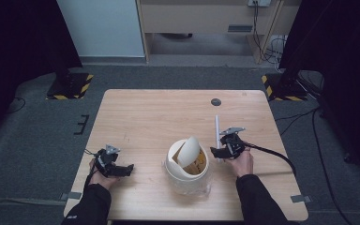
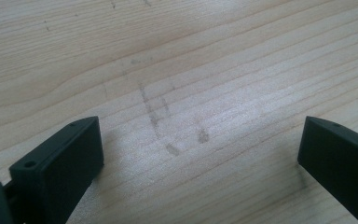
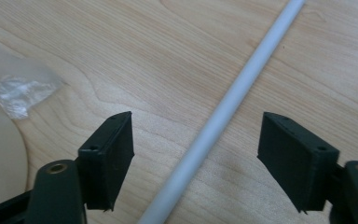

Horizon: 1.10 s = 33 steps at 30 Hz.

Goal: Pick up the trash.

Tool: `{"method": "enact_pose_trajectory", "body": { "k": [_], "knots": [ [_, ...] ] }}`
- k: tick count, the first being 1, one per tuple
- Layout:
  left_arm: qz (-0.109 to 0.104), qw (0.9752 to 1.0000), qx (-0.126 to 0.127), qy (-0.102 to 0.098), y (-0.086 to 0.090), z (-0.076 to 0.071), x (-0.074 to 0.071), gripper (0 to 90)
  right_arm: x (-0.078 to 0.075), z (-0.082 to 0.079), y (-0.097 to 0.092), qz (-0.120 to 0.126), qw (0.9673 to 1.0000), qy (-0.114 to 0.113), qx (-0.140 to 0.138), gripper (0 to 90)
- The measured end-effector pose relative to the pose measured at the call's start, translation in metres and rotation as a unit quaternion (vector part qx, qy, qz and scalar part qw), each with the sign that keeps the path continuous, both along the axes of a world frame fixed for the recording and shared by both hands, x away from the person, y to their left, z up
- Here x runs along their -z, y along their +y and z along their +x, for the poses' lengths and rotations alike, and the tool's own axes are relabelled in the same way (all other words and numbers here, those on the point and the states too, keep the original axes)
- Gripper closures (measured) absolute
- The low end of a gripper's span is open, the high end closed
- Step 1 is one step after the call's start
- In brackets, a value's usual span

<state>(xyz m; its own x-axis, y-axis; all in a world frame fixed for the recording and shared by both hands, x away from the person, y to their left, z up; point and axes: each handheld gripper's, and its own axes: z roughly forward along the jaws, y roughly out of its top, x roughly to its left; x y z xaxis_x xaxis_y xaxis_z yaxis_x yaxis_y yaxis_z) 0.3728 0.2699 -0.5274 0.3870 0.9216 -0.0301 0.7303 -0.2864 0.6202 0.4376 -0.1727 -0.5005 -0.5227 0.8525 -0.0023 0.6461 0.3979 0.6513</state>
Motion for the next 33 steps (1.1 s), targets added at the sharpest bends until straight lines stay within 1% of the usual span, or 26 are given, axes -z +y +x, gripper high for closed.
{"method": "enact_pose_trajectory", "body": {
  "k": [1,2,4,9,11,13,14,19,21,24,31,33],
  "knots": [
    [0.000,1.0000,0.000,0.000,0.000,0.000,0.000,0.0,0.000,0.000,0.000,0.000,1.0000,0.000,0.000,29.7],
    [0.000,1.0000,0.000,0.000,0.000,0.000,0.000,0.0,0.001,0.001,0.001,-0.002,1.0000,0.009,0.004,34.1],
    [0.000,1.0000,-0.001,0.000,0.000,0.000,0.000,0.0,0.002,0.002,0.001,-0.001,0.9999,0.015,0.005,37.6],
    [0.000,1.0000,-0.002,0.000,0.000,0.000,0.000,0.1,0.006,0.003,0.002,-0.014,0.9996,0.023,0.006,45.3],
    [0.000,1.0000,-0.003,0.000,0.000,0.000,0.000,0.3,0.007,0.003,0.003,-0.017,0.9995,0.024,0.007,46.4],
    [0.001,1.0000,-0.001,0.000,0.001,0.000,0.000,0.4,0.008,0.004,0.003,-0.020,0.9993,0.030,0.013,50.0],
    [0.001,1.0000,-0.002,0.000,0.001,0.000,0.000,0.5,0.009,0.004,0.004,-0.019,0.9991,0.035,0.014,50.8],
    [-0.001,1.0000,-0.004,0.000,0.001,0.000,0.000,0.7,0.010,0.005,0.005,-0.017,0.9989,0.040,0.014,53.6],
    [0.000,1.0000,-0.004,0.000,0.001,0.000,-0.001,0.8,0.011,0.005,0.005,-0.021,0.9986,0.045,0.014,57.1],
    [0.000,1.0000,-0.004,0.000,0.001,0.000,-0.001,1.0,0.013,0.005,0.005,-0.028,0.9982,0.050,0.016,58.2],
    [0.001,1.0000,-0.003,0.000,0.001,0.000,-0.001,1.1,0.013,0.006,0.005,-0.025,0.9982,0.052,0.016,61.8],
    [0.001,1.0000,-0.004,0.000,0.001,0.000,-0.001,1.1,0.012,0.006,0.005,-0.025,0.9980,0.054,0.020,66.2]
  ]
}}
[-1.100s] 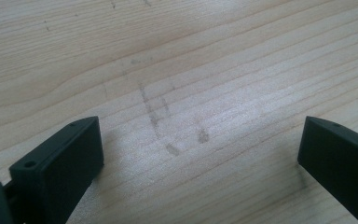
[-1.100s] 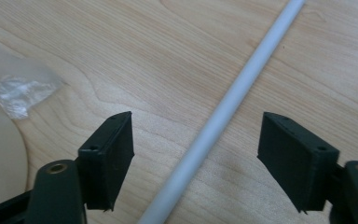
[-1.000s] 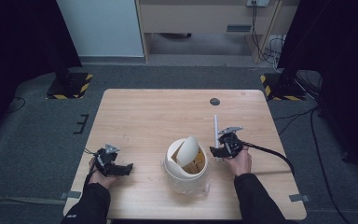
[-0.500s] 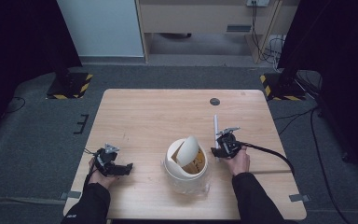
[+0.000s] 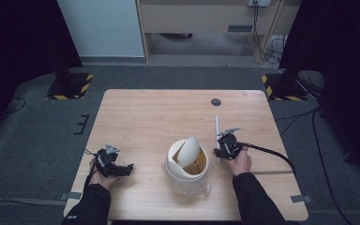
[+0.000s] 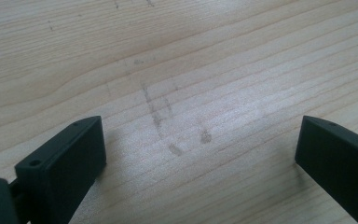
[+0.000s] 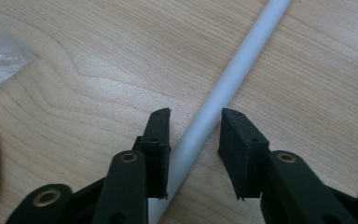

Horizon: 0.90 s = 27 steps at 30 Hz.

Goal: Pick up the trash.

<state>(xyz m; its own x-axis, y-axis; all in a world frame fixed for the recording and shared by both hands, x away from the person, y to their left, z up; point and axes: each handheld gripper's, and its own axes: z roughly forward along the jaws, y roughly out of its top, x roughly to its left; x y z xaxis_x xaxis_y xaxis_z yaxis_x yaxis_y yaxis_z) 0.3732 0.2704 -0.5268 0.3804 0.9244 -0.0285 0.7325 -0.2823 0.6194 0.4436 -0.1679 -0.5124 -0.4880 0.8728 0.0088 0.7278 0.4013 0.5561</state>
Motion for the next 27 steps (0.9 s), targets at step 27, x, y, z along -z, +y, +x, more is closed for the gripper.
{"method": "enact_pose_trajectory", "body": {
  "k": [27],
  "knots": [
    [-0.005,1.0000,-0.007,0.000,0.002,0.000,-0.001,3.5,-0.018,-0.003,-0.010,0.009,0.9999,-0.012,-0.004,78.7]
  ]
}}
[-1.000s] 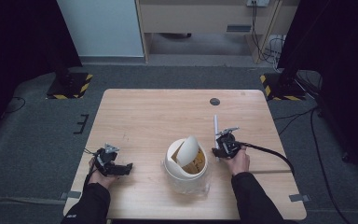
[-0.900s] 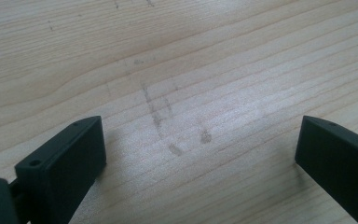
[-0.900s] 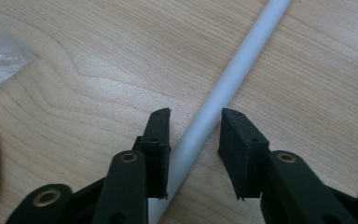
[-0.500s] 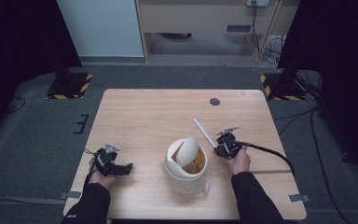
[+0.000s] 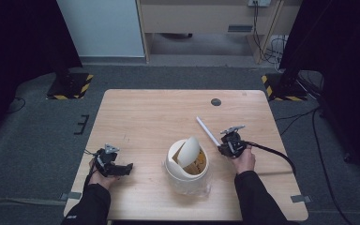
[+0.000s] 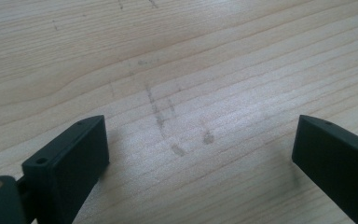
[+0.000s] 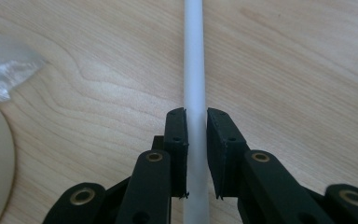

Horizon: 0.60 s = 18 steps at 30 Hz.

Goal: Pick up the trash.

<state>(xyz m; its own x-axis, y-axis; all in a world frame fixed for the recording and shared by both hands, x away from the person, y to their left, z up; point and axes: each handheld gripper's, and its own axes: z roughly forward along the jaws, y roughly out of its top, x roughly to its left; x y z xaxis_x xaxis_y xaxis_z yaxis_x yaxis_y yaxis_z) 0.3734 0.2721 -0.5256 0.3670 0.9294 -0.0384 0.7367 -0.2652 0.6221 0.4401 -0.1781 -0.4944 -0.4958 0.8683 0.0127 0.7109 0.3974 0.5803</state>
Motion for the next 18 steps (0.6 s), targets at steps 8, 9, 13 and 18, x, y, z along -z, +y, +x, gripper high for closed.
{"method": "enact_pose_trajectory", "body": {
  "k": [8,9,13,18],
  "knots": [
    [-0.007,1.0000,-0.006,0.003,0.002,0.000,-0.001,6.0,-0.017,-0.008,-0.010,0.020,0.9996,-0.020,0.001,78.7],
    [-0.008,0.9999,-0.007,0.003,0.002,0.000,-0.002,6.1,-0.021,-0.010,-0.012,0.030,0.9992,-0.026,0.002,78.7],
    [-0.015,0.9998,-0.008,0.005,0.002,0.000,-0.003,7.7,-0.030,-0.014,-0.019,0.044,0.9982,-0.041,0.002,78.7],
    [-0.020,0.9998,-0.008,0.002,0.001,-0.001,-0.005,8.1,-0.038,-0.021,-0.029,0.064,0.9964,-0.054,0.005,78.7]
  ]
}}
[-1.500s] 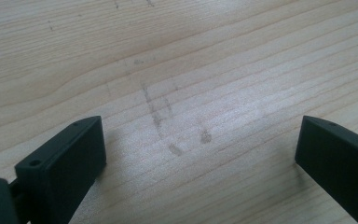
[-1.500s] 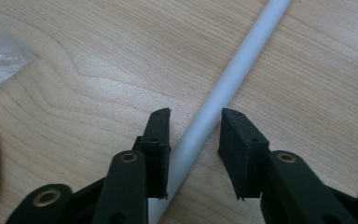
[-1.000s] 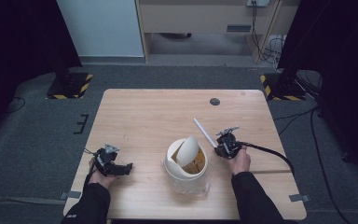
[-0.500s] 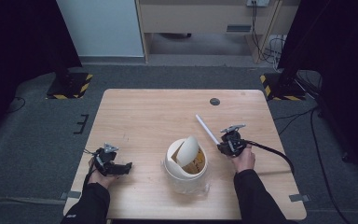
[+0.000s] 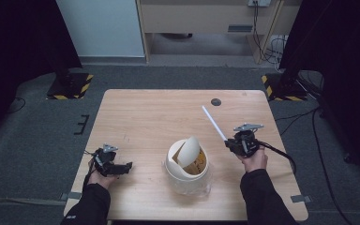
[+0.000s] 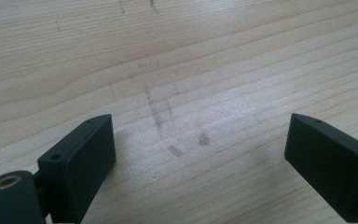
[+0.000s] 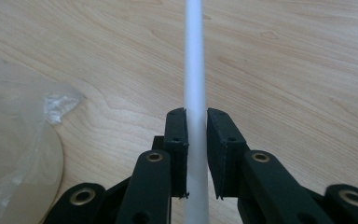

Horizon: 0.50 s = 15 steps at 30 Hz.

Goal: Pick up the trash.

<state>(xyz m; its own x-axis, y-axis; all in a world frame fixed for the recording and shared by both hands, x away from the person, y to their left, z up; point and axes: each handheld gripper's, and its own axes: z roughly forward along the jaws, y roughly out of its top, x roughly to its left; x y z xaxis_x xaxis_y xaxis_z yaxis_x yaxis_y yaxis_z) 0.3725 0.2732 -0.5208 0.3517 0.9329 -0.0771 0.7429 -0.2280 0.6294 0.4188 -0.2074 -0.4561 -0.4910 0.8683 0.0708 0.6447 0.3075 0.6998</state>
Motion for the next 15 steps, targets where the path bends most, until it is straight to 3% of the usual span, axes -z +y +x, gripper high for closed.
{"method": "enact_pose_trajectory", "body": {
  "k": [3,9,15],
  "knots": [
    [-0.003,1.0000,-0.001,-0.004,0.000,0.000,-0.001,8.3,-0.001,-0.001,-0.005,0.006,1.0000,-0.002,0.002,78.7],
    [-0.016,0.9997,0.000,-0.018,-0.001,-0.001,-0.005,8.3,-0.008,-0.005,-0.016,0.040,0.9990,-0.018,0.010,78.7],
    [-0.037,0.9981,0.001,-0.050,-0.002,-0.003,-0.016,8.5,-0.018,-0.006,-0.021,0.059,0.9974,-0.041,0.013,78.7]
  ]
}}
